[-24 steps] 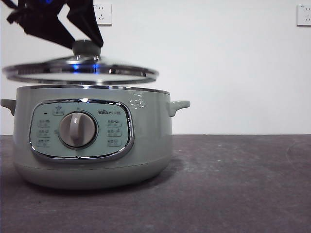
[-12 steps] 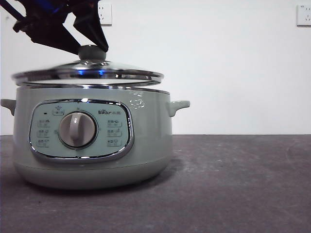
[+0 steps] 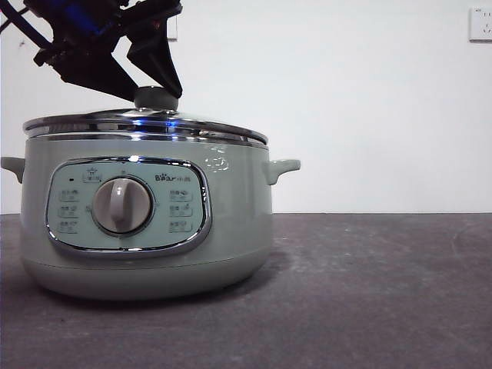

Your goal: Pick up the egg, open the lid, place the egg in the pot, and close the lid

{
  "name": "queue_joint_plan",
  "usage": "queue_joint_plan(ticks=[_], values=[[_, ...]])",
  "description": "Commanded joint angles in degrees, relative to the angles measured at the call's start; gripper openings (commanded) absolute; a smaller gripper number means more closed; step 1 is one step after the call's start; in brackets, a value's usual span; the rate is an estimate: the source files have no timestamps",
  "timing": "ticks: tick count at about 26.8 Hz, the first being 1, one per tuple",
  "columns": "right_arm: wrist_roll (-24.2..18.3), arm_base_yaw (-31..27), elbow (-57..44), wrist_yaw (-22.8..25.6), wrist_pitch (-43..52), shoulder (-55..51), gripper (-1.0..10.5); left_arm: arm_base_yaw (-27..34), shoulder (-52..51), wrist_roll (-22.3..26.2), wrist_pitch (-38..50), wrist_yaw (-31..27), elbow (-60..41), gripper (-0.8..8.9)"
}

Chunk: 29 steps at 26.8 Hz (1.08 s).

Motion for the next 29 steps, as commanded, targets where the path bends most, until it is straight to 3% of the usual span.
queue_joint_plan(ticks=[1,10,15,19,24,29], values=[[0.8,0.0,0.1,0.1,0.5,0.0,3.8,-0.2,0.1,-1.1,-1.2,0.4,0.2,-0.09],[1.3,0.0,0.1,0.1,0.4,0.0,3.8,0.0,0.1,-0.3,-3.1,-0.1,0.2,0.00],[1.7,0.0,0.1,0.1,0.3,0.0,3.8,0.0,0.1,1.0,-4.1,-4.3,0.2,0.01],[1.7,0.0,0.1,0.0,0.3,0.0,3.8,-0.1,0.1,1.0,-4.1,-4.2,0.2,0.09],[2.1,0.0,0.1,0.0,-0.4,0.0,3.8,-0.1,0.1,1.0,-3.3,-4.0,0.3,3.42],[2.3,0.0,0.1,0.1,-1.6,0.0,3.8,-0.1,0.1,1.0,-1.5,-3.9,0.3,3.82]])
